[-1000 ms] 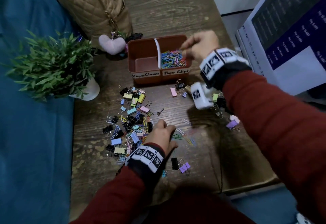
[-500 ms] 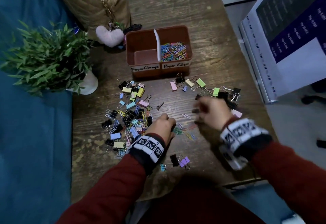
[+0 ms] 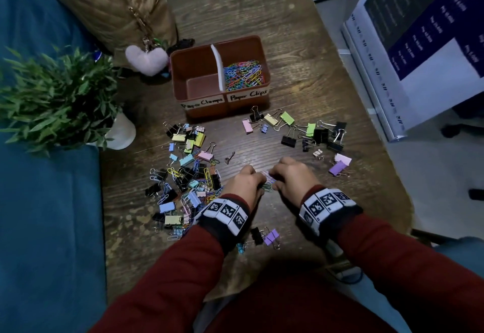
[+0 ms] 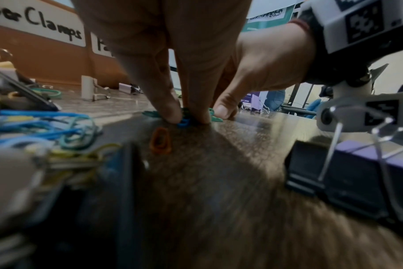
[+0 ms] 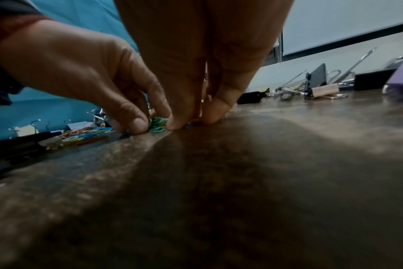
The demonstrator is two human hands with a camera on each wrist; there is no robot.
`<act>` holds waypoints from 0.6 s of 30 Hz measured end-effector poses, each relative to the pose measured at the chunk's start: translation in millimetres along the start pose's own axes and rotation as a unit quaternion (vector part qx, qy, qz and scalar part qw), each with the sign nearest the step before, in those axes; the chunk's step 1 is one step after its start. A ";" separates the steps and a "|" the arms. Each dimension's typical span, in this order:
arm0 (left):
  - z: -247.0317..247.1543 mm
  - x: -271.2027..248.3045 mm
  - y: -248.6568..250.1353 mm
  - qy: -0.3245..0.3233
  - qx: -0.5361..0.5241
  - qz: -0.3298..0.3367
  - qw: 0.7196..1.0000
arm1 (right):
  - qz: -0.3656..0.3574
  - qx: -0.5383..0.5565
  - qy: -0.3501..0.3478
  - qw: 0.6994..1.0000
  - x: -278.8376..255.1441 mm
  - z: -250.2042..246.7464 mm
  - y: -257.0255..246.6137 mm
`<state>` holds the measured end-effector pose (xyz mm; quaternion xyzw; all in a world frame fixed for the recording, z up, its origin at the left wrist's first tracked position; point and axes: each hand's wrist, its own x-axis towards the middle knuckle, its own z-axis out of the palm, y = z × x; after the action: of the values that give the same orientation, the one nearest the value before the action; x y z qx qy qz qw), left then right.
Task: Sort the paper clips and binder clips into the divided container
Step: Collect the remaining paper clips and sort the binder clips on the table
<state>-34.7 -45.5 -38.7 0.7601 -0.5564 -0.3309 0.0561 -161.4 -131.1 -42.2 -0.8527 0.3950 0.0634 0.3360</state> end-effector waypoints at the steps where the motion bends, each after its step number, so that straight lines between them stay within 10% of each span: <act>1: -0.5 1.4 1.2 0.001 0.004 0.000 1.000 | -0.003 -0.003 0.000 1.000 0.6 0.8 -0.6; 18: -24.3 -0.7 -10.2 0.037 0.035 -0.045 0.998 | 0.023 -0.043 -0.004 0.999 -8.7 6.9 -20.5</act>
<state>-12.8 -47.9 -24.2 0.7973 -0.5307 -0.2853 0.0355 -151.5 -111.9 -33.5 -0.8566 0.4103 0.0915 0.2992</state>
